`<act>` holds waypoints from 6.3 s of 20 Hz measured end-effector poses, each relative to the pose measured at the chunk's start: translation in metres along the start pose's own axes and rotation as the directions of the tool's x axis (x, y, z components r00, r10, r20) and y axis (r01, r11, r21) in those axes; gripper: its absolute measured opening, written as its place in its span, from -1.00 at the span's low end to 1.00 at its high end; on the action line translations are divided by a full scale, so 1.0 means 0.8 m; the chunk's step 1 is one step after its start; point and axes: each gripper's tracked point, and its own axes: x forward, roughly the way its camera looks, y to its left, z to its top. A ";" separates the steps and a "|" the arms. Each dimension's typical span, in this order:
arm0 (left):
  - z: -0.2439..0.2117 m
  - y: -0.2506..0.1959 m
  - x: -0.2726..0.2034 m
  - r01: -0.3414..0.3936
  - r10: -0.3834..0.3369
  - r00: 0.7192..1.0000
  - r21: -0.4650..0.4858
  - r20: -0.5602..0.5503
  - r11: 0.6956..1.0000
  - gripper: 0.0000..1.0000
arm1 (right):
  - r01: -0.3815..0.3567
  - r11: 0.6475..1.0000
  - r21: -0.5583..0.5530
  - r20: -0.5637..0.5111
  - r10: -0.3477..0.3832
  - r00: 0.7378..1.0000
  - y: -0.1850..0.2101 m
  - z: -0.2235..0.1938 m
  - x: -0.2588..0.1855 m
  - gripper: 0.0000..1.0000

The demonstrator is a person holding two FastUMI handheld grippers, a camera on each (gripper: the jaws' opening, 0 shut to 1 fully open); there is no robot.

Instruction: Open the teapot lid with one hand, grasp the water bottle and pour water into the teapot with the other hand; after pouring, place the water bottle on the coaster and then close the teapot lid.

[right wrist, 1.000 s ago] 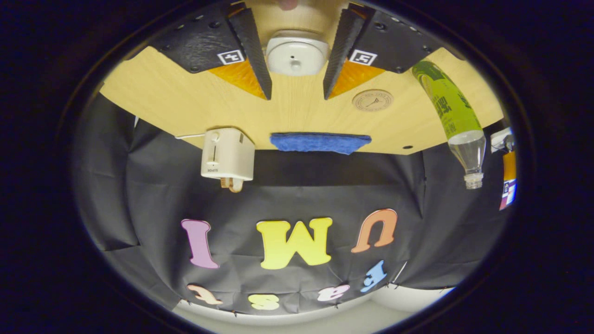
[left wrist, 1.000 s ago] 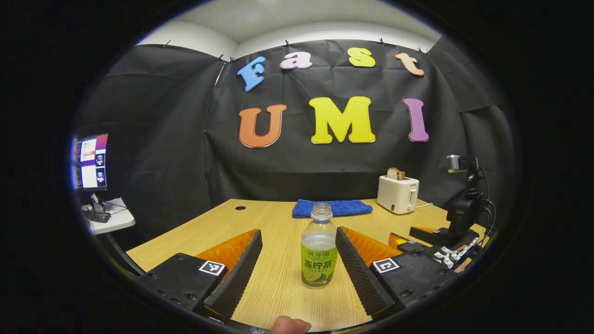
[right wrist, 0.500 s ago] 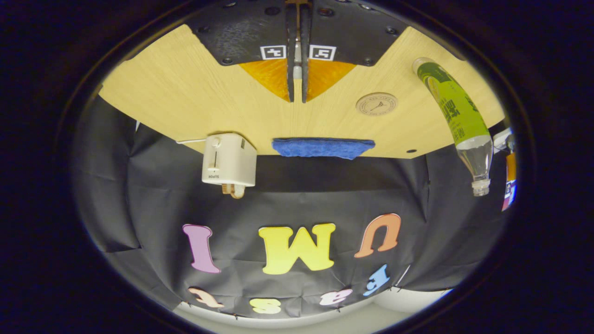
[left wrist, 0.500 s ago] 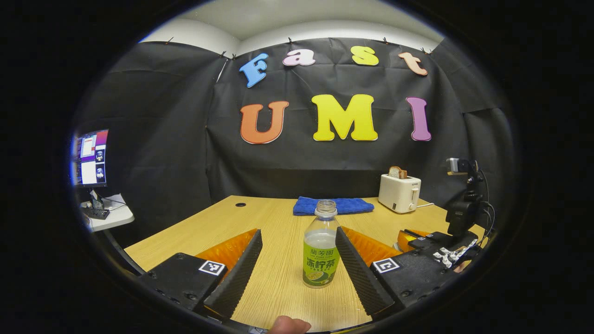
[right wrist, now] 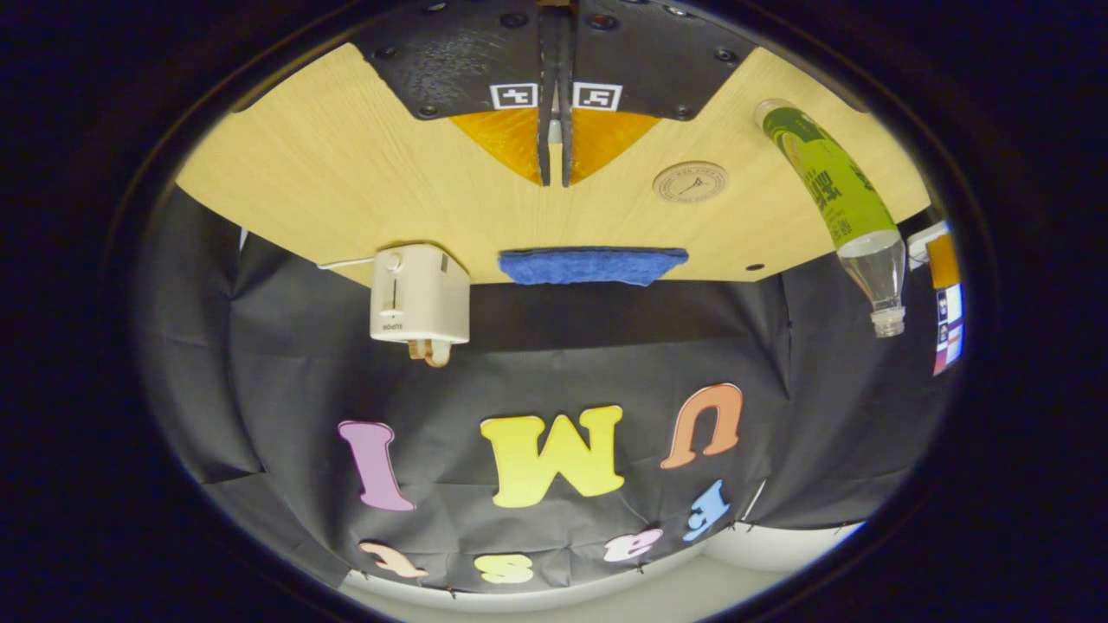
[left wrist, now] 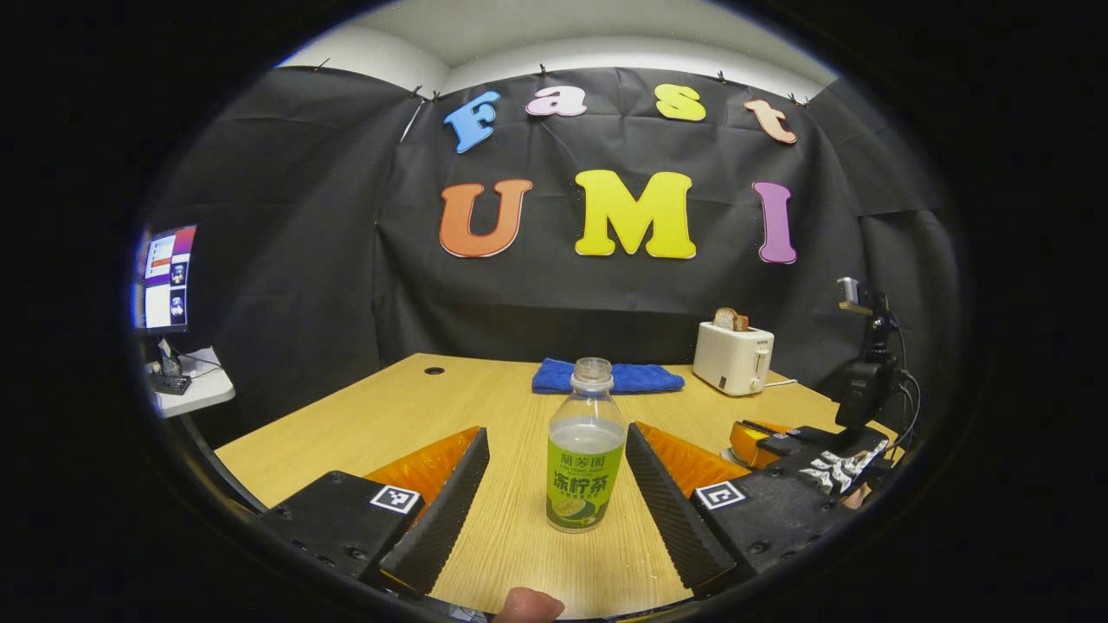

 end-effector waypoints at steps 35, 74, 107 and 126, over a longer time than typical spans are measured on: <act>-0.079 -0.003 0.066 -0.019 0.066 0.977 0.224 -0.201 0.974 0.53 | -0.039 0.998 -0.039 0.107 0.043 0.993 -0.049 0.086 -0.069 -1.00; -0.028 -0.068 0.103 0.125 0.209 0.974 0.979 -0.091 -0.158 0.48 | -0.020 1.000 -0.021 0.057 0.021 0.998 -0.173 0.061 -0.093 -1.00; 0.025 -0.108 0.106 0.051 0.149 0.988 0.821 0.042 -0.569 0.48 | -0.026 1.000 -0.014 0.067 0.027 0.997 -0.183 0.058 -0.097 -1.00; 0.042 -0.110 0.109 0.016 0.131 0.988 0.770 0.088 -0.638 0.47 | -0.030 0.999 -0.016 0.070 0.031 0.997 -0.183 0.059 -0.100 -1.00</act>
